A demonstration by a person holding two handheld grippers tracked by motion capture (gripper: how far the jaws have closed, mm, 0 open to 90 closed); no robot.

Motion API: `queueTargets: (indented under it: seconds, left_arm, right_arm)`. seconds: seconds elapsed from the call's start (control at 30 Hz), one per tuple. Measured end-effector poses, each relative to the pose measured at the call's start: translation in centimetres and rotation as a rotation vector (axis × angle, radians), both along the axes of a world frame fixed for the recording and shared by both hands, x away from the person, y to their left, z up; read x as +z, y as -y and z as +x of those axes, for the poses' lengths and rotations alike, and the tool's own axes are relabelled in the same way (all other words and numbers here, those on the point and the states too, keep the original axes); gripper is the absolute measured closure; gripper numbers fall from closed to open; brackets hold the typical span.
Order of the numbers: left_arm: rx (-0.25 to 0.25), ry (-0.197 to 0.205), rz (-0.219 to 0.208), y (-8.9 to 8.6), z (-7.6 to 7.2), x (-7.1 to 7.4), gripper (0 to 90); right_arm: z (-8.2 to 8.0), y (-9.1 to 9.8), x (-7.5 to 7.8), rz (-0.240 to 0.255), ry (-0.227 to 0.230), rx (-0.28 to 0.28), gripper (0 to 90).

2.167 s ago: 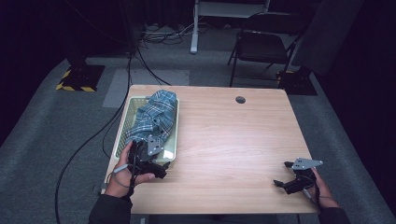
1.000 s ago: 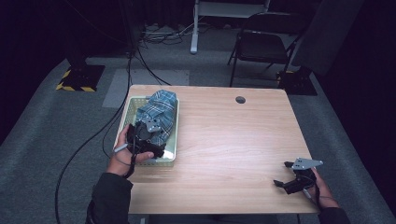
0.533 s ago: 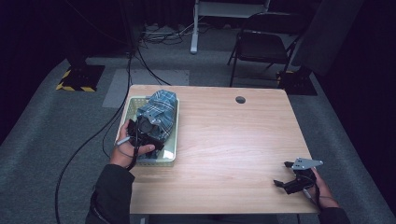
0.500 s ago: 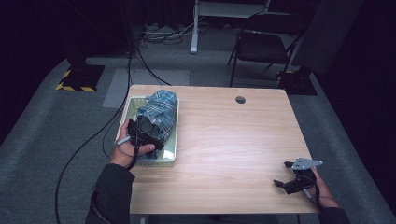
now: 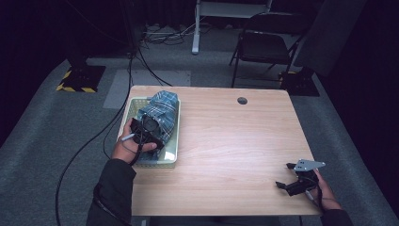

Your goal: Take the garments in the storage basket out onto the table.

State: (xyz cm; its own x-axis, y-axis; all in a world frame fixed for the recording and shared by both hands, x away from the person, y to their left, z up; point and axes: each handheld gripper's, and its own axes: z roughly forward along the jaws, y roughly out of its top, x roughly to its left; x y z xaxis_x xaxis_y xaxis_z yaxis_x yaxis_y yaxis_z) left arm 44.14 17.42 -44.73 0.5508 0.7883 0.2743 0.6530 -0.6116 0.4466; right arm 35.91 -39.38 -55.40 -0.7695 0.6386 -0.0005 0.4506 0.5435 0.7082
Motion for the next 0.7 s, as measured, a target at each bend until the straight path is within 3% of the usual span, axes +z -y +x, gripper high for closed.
queueTargets:
  seconds: [0.23,0.43,0.5,0.6,0.7]
  left_arm:
    - [0.021,-0.006,0.016,0.0,0.9,-0.6,3.2]
    - [0.089,0.001,0.017,-0.5,1.8,-1.1,3.9]
    - [0.104,-0.015,-0.002,-0.7,2.1,-1.4,4.0]
    - [0.110,-0.045,0.009,-0.8,2.5,-2.3,3.3]
    - [0.128,-0.054,-0.008,-0.9,2.8,-2.8,2.9]
  right_arm:
    - [0.0,0.0,0.0,0.000,0.000,0.000,0.3]
    - [0.0,0.0,0.0,0.000,0.000,0.000,0.3]
    - [0.0,0.0,0.0,0.000,0.000,0.000,0.3]
    - [0.0,0.0,0.0,0.000,0.000,0.000,0.3]
    - [0.0,0.0,0.0,0.000,0.000,0.000,0.3]
